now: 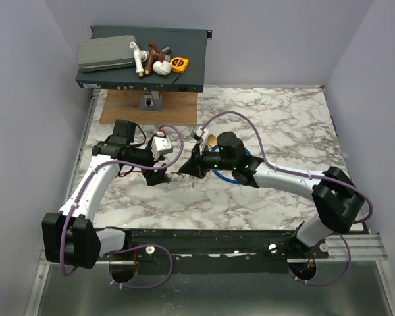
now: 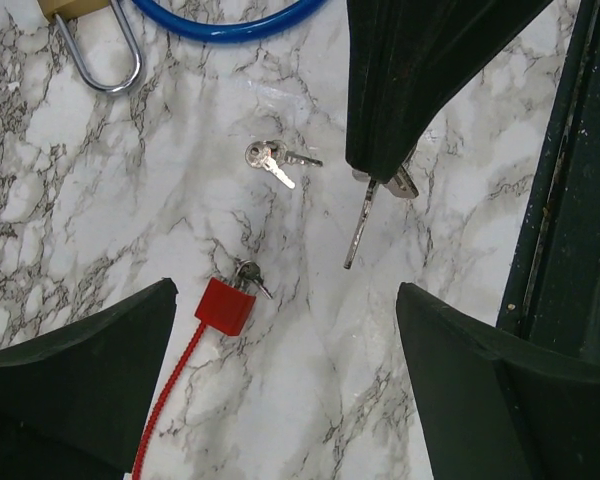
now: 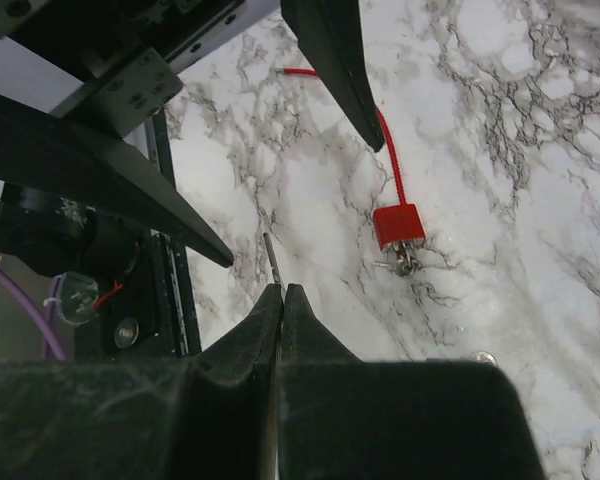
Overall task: Unlock with the key
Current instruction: Pick up the key from the center of the board.
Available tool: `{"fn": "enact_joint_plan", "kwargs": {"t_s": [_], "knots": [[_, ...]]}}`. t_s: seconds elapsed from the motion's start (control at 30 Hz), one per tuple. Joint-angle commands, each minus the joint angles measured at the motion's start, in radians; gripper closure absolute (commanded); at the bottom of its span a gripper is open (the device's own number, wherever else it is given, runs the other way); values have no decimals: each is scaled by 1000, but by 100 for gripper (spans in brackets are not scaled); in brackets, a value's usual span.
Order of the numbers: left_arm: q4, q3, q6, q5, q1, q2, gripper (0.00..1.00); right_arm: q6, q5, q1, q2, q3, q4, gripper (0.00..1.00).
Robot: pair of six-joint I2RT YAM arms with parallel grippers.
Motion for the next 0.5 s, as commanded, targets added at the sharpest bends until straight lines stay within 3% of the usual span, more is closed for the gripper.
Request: {"fn": "enact_joint_plan", "kwargs": {"t_s": [0.0, 0.37, 0.47], "knots": [[15, 26, 56, 88, -2, 0, 12, 12, -69, -1, -25, 40, 9, 99], [-117, 60, 154, 197, -23, 20, 35, 24, -115, 0, -19, 63, 26, 99], [-136, 74, 161, 204, -28, 37, 50, 29, -122, 0, -19, 68, 27, 99]]}}
